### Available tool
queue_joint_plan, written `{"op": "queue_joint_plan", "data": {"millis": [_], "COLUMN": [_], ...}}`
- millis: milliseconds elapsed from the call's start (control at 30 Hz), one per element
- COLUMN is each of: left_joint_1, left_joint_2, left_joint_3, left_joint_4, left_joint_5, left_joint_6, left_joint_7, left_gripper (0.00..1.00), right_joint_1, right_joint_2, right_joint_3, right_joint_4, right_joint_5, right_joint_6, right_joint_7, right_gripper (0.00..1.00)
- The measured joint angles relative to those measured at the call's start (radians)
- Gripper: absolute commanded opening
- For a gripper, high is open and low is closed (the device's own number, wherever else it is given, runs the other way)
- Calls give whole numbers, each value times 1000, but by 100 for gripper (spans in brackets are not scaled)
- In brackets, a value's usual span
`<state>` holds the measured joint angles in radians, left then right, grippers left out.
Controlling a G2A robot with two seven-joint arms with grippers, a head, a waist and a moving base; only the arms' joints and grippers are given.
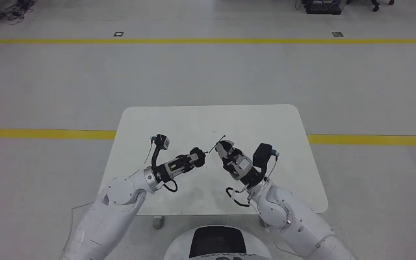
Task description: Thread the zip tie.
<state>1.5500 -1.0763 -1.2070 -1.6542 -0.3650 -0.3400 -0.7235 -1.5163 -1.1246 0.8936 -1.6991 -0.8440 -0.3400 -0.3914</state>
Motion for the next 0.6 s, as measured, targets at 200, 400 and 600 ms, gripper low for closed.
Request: {"op": "queue_joint_plan", "data": {"millis": [200, 400, 600], "left_joint_1": [0, 0, 0], "left_joint_2": [0, 0, 0], "left_joint_3": [0, 0, 0], "left_joint_4": [0, 0, 0], "left_joint_5": [0, 0, 0], "left_joint_6": [0, 0, 0], "left_joint_7": [0, 0, 0], "left_gripper": [0, 0, 0], "right_joint_1": [8, 17, 26], "right_joint_2": [-1, -2, -4], "right_joint_3": [-4, -7, -11], "right_joint_4": [4, 10, 22], "right_joint_5": [4, 9, 16], "right_joint_6": [0, 0, 0], "right_joint_7": [5, 7, 10], "right_gripper": [0, 0, 0]}}
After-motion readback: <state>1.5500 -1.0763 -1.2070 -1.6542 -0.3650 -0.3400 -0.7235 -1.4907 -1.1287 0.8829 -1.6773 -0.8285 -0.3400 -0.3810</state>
